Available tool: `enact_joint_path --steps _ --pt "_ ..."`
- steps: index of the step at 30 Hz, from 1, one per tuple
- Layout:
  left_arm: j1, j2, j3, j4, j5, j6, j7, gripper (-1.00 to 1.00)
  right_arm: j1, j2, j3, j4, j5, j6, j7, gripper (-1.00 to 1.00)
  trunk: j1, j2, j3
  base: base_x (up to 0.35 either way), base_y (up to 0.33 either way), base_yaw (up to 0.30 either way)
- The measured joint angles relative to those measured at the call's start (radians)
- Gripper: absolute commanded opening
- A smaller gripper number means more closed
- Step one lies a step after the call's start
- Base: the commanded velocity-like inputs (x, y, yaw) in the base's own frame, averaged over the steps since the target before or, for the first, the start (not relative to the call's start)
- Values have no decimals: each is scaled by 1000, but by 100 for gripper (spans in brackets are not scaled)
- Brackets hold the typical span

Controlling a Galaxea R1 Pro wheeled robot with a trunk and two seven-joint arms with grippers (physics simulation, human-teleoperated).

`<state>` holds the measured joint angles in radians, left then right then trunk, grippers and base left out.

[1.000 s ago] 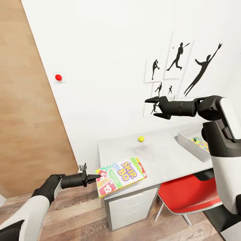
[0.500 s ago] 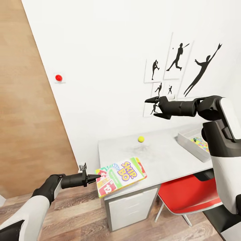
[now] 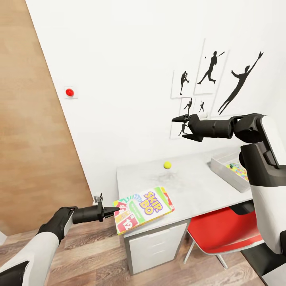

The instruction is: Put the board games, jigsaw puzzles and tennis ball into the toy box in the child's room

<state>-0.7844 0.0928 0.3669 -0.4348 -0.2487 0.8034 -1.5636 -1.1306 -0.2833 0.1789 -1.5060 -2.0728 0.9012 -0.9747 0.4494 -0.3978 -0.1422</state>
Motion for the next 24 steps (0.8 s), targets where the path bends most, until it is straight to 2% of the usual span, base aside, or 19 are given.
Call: enact_joint_path --steps 5,15,24 --pt "0 0 0 0 0 0 0 -100 0 0 1 0 0 0 0 100 0 0 1 0 0 -36" --pt "0 0 0 0 0 1 0 -100 0 2 1 0 0 0 0 100 0 0 15 -12 0 -140" --pt "0 1 -1 0 0 1 0 -100 0 0 0 0 0 0 0 100 0 0 27 -185 0 -150"
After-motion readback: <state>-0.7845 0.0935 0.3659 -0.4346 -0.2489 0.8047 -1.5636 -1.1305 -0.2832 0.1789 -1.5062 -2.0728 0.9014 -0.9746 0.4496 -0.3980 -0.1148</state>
